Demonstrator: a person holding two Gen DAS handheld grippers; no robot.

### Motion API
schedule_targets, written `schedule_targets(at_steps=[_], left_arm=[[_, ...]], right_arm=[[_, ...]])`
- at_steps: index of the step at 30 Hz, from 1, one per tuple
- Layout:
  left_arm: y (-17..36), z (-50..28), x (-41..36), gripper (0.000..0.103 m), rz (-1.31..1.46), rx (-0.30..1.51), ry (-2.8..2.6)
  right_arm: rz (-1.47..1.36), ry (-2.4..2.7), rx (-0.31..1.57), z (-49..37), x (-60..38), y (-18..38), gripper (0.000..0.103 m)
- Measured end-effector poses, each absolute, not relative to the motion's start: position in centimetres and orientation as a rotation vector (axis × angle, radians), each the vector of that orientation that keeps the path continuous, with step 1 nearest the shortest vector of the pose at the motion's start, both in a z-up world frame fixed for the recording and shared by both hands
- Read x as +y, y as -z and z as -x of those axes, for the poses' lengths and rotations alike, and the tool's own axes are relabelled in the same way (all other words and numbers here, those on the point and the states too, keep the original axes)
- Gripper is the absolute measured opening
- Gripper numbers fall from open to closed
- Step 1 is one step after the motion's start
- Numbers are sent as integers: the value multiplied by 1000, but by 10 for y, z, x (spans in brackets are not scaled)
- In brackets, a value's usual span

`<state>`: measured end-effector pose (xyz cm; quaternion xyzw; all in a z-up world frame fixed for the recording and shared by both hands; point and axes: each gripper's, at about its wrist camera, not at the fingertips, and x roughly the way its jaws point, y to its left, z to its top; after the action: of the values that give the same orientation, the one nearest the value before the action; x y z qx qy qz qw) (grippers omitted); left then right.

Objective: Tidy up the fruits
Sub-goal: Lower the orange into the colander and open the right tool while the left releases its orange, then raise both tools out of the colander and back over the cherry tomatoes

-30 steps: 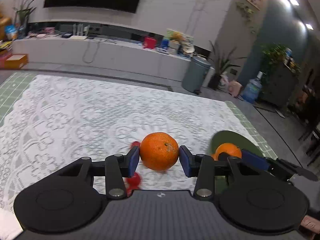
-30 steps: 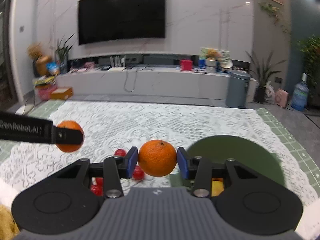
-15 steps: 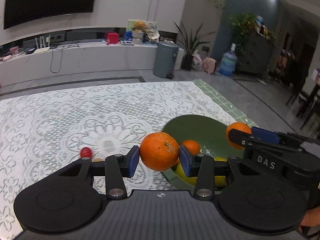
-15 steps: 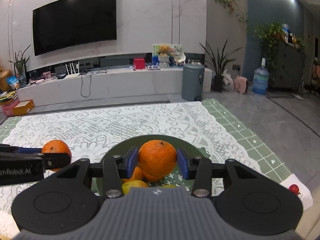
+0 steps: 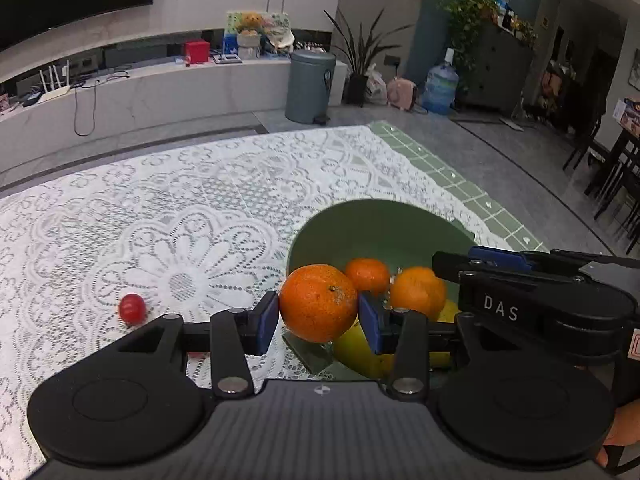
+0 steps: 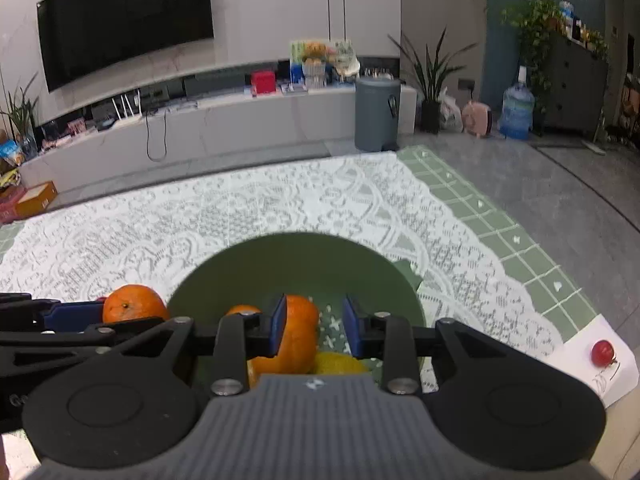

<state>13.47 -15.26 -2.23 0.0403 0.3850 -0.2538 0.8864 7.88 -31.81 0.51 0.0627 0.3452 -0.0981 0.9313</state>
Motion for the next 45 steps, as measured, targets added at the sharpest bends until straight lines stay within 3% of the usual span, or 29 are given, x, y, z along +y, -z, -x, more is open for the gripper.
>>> schedule_targets(at_steps=[7,14,24,39,45], left_arm=[[33,-142,-158,49,-91,817,554],[37,-149,-167,49,-118,822,587],[46,-157,-180,49,-145,826,618],[53,-164,-184,50,-143,868,617],[43,-156,-183,63,-167,833,620]], right_arm=[[-136,202,728,-84,-318,1,29],[-198,215,670,-76,-328,-1,48],[-261,253,646,-76,-335,-2,61],[-236,242,659,-82,-330,2,65],[-247,243,647,-80,-333,2,65]])
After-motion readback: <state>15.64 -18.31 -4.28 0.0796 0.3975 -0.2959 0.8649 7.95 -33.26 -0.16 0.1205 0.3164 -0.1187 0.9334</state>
